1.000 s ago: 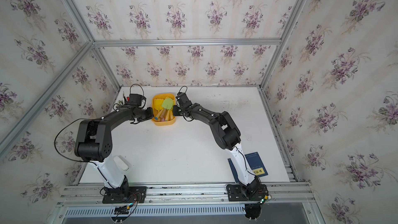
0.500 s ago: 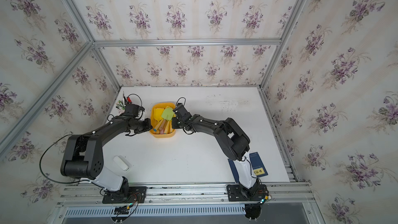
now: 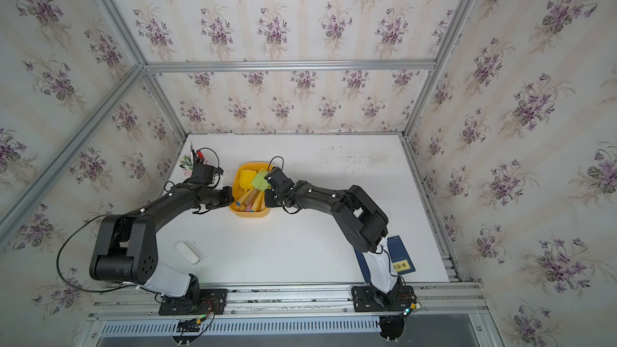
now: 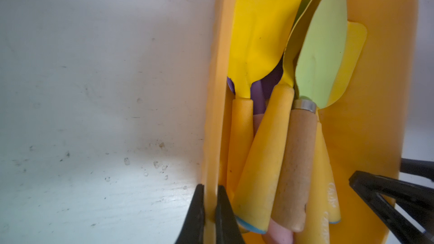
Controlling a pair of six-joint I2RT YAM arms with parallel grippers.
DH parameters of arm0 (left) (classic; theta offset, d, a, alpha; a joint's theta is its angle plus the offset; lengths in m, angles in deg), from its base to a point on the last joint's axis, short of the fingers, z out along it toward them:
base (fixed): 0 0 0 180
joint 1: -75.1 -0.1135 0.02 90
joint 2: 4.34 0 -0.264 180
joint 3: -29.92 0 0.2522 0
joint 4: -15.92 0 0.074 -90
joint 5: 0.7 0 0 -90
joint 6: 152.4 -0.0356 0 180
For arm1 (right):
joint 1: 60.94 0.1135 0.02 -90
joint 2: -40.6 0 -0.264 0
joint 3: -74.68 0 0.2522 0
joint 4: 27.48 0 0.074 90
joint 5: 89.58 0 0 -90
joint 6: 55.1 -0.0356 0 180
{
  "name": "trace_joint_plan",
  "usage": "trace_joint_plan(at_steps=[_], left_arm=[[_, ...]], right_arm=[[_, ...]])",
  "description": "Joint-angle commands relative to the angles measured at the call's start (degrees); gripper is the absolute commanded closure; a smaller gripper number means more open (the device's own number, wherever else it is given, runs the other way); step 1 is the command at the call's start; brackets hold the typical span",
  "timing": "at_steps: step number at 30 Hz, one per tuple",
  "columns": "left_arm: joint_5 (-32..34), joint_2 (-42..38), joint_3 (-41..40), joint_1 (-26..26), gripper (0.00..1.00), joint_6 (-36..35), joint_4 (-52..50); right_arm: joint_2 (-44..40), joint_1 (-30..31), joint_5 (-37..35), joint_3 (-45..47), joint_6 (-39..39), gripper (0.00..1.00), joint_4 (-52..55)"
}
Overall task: Take the shovel out of the storage box
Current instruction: Move the storage box to the center of the board.
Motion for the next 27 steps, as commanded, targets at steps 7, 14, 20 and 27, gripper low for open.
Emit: trace_joint_plan(at_steps=[7,14,20,27], left_arm=[[4.4,-1.1,-1.0,-0.3,0.99,0.8,-3.9],[3.0,-1.3,-0.7,-0.3,0.75,1.4,-4.6],[2.2,-3.5,0.0,-1.0,0.62,2.2,-4.8],[0.5,-0.6,4.1,-1.5,0.66,2.0,-4.6]], right_arm=[[-2.3,-0.1,-2.6,-1.1,1.0,0.46,6.2],[-5.9,0.5,-3.0,-2.4,-1.1,0.45,7.8],[-1.3,3.1,1.2,-8.6,-2.3,0.49,7.0],[5.2,4.6,3.6,-16.9,-4.2,0.52,8.4]])
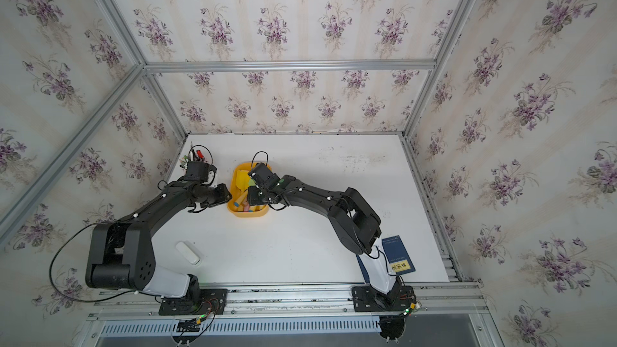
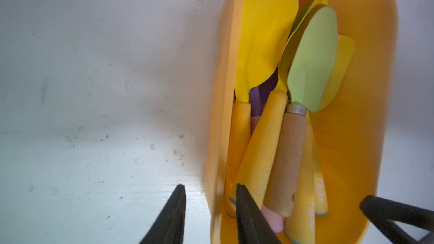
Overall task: Take the shovel out of the storage box
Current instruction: Move the storage box to the center of the board, then pick up the shovel from the storage box.
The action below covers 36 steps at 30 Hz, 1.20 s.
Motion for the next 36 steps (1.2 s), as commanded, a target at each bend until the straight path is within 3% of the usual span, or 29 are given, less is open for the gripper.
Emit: trace_joint_plan(at_steps=[1,9,21,26,30,36], left_arm=[[-1.1,2.7,2.1,-0.3,0.66,-0.4,-0.3],[-2.2,5.7,3.5,-0.3,0.68,-0.6,1.1],[-2.8,7.2,3.0,-0.3,0.69,-1.4,2.1],[-5.0,7.2,3.0,-0.3,0.76,-1.3,2.4],[-5.2,7.0,3.0,-0.3,0.77,-1.5,2.4],[-5.6,7.3,2.5,-0.3,0.77,-1.5,2.8]], right_arm=[[3.0,0.0,1.6,-3.9,-1.5,0.52,1.9],[8.6,0.1,0.9,-10.0,-3.3,0.56,5.8],[11.8,-1.0,1.8,-11.5,-4.9,0.56,5.9],[12.5,-1.8,3.9,-11.5,-5.8,0.55,4.0],[12.6,-1.8,4.6,-11.3,-5.9,0.57,3.4],[12.8,-2.2,5.8,-10.5,-6.3,0.66,2.6]])
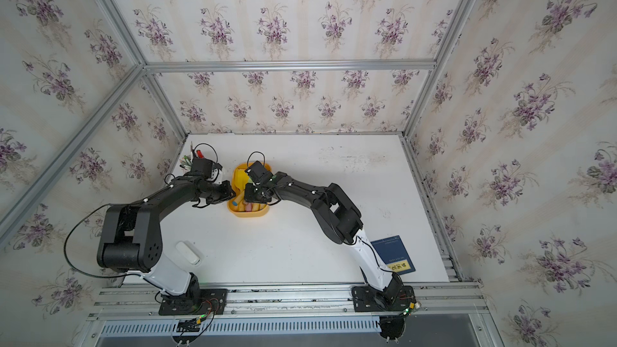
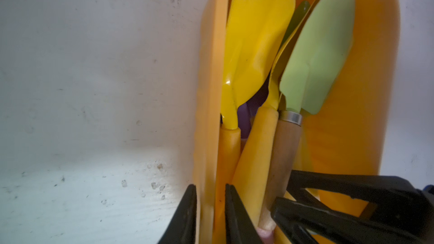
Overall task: Take the shovel out of the storage box
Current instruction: Pick up the shovel from the storage box.
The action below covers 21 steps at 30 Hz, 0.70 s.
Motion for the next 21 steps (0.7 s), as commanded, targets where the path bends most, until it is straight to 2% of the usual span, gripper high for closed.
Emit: trace_joint_plan(at_steps=[1,5,11,21], left_arm=[[-0.7,0.1,-0.3,0.0,0.77,-0.8,0.4],[-1.0,0.1,-0.6,0.0,0.77,-0.8,0.5],[-1.1,0.6,-0.9,0.0,0.77,-0.9,0.8],[-1.8,1.2,-1.0,0.1,0.77,-1.5,1.3]], right_arm=[[0.5,-0.1,0.2,0.5,-0.5,0.67,0.5],[0.6,-0.1,0.5,0.5,-0.6,0.7,0.3],[0.9,-0.8,0.7,0.1,-1.2,0.57,1.5],[1.3,-2.1,3.4,0.8,-3.0,0.54,-2.3]])
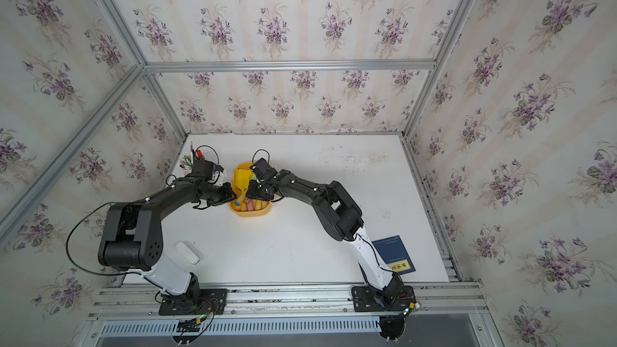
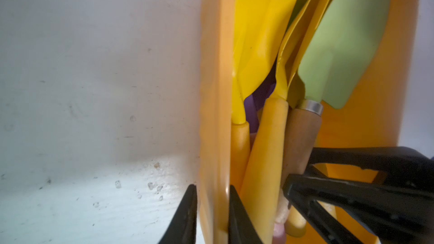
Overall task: Take the shovel out of the storage box
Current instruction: Pick up the shovel from the storage box.
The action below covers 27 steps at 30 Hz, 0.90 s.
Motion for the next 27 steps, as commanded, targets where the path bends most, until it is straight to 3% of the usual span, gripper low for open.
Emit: trace_joint_plan(at_steps=[1,4,17,27], left_arm=[[-1.1,0.4,-0.2,0.0,0.77,-0.6,0.9],[-1.3,0.5,-0.2,0.0,0.78,-0.8,0.9],[-1.3,0.1,0.0,0.0,0.78,-0.8,0.4],[-0.3,-1.5,0.1,0.0,0.68,-0.6,-0.2]], right_arm=[[0.6,0.1,1.2,0.8,-1.6,0.54,-1.3],[1.1,0.1,1.7,0.5,-1.6,0.54,-1.1],[1.4,0.1,-0.7,-2.1,-0.3,0.74,2.8],[-0.8,0.1,-2.3,-1.4,0.0,0.8,2.1]])
